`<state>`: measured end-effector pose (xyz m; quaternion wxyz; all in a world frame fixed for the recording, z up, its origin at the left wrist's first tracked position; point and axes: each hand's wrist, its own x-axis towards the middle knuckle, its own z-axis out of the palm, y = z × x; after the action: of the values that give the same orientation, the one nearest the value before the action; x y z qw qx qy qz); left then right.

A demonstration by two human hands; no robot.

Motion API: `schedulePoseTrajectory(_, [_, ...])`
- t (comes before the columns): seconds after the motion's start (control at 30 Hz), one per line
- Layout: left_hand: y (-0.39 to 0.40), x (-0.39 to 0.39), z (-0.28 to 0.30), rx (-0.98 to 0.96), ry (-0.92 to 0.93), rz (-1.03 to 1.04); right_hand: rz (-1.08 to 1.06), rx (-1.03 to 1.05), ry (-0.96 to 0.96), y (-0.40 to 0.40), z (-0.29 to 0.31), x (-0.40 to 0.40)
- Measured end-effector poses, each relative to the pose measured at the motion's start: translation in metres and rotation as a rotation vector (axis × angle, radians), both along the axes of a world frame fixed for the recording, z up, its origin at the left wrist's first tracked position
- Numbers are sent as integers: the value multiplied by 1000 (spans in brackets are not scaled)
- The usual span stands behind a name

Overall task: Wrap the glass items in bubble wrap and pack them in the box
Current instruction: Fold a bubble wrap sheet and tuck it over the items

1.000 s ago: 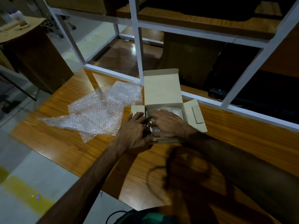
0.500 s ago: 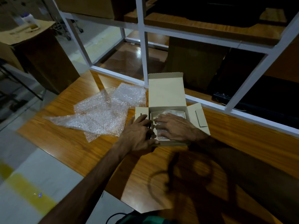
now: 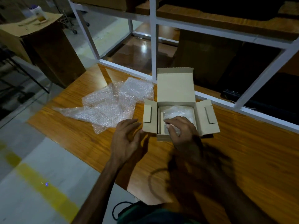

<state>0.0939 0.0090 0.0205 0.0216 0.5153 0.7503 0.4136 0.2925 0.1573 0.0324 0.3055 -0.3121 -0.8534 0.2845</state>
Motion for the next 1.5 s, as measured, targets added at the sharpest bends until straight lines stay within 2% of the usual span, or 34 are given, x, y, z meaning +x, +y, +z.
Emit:
schedulePoseTrajectory(0.13, [-18,-45,-24,-188,74,156,-9,-46,89,-35,1,-28])
schedulePoseTrajectory(0.37, [-16,-125,-43,-477,189,129,61,-8,84,-56,-2,-71])
schedulePoseTrajectory(0.57, [4,-141,-39,-594,201,44,13,-45,92,-58,-5,-94])
schedulePoseTrajectory(0.77, [12,-146,-38,-417,106,61,-22,-61,89,-56,-14,-105])
schedulePoseTrajectory(0.87, [10,-143,-20,-213,-103,65,-18,-96,65,-55,-9,-110])
schedulePoseTrajectory(0.93, [9,-139,-1,-145,-209,30,-27,-125,43,-54,-3,-115])
schedulePoseTrajectory(1.07, [4,-137,33,-86,-302,-152,-74,-58,-56,-51,17,-128])
schedulePoseTrajectory(1.17, [2,-137,54,-88,-388,-245,-9,-32,-174,-44,36,-136])
schedulePoseTrajectory(1.23, [1,-134,66,-82,-429,-287,62,-40,-184,-42,47,-140])
schedulePoseTrajectory(1.33, [-2,-129,81,-80,-471,-271,136,-188,-118,-42,57,-141])
schedulePoseTrajectory(1.5, [-7,-128,103,-136,-501,-288,102,-492,173,-33,68,-135])
